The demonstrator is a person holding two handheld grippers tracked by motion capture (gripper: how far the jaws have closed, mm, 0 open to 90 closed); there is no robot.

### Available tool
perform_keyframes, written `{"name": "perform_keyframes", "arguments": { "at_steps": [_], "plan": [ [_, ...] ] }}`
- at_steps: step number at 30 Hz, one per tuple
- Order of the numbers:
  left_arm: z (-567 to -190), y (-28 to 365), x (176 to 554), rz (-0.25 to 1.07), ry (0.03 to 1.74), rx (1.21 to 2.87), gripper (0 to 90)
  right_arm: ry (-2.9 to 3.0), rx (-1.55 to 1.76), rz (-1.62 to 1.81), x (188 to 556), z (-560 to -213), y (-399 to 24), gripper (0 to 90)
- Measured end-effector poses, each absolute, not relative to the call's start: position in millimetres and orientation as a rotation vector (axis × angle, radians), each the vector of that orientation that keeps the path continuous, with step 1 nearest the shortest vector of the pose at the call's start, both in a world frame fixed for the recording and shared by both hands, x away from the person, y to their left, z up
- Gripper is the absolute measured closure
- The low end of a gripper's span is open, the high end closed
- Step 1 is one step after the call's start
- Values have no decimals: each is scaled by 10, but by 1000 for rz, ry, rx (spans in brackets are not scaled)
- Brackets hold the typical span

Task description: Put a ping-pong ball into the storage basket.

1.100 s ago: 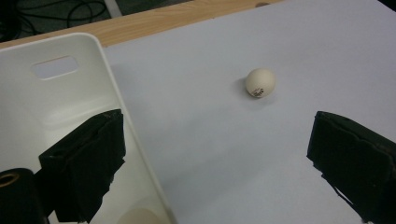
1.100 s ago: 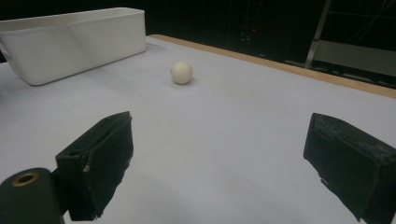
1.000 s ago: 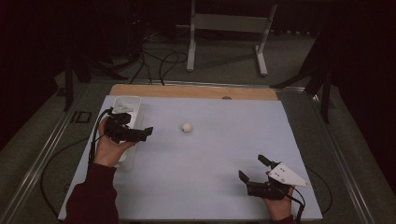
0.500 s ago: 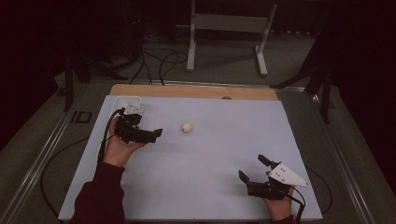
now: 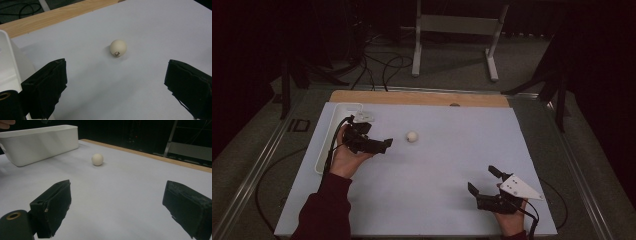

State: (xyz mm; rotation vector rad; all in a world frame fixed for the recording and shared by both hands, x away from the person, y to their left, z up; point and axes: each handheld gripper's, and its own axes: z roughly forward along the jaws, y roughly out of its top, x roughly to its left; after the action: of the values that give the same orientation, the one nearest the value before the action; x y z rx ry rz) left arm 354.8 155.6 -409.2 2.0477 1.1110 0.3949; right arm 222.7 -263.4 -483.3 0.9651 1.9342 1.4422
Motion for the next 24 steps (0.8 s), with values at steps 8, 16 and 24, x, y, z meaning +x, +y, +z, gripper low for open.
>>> {"name": "perform_keyframes", "arguments": {
  "at_steps": [8,16,24],
  "plan": [
    [-4124,1472,3564,390,1092,2055,52,1934,963,1443,2226,-4832,-2637,80],
    [-4158,1397,3577,385,1074,2072,52,1932,962,1442,2224,-4829,-2643,81],
    [-4192,1341,3594,380,1056,2085,53,1932,962,1443,2225,-4829,-2642,81]
  ]
}}
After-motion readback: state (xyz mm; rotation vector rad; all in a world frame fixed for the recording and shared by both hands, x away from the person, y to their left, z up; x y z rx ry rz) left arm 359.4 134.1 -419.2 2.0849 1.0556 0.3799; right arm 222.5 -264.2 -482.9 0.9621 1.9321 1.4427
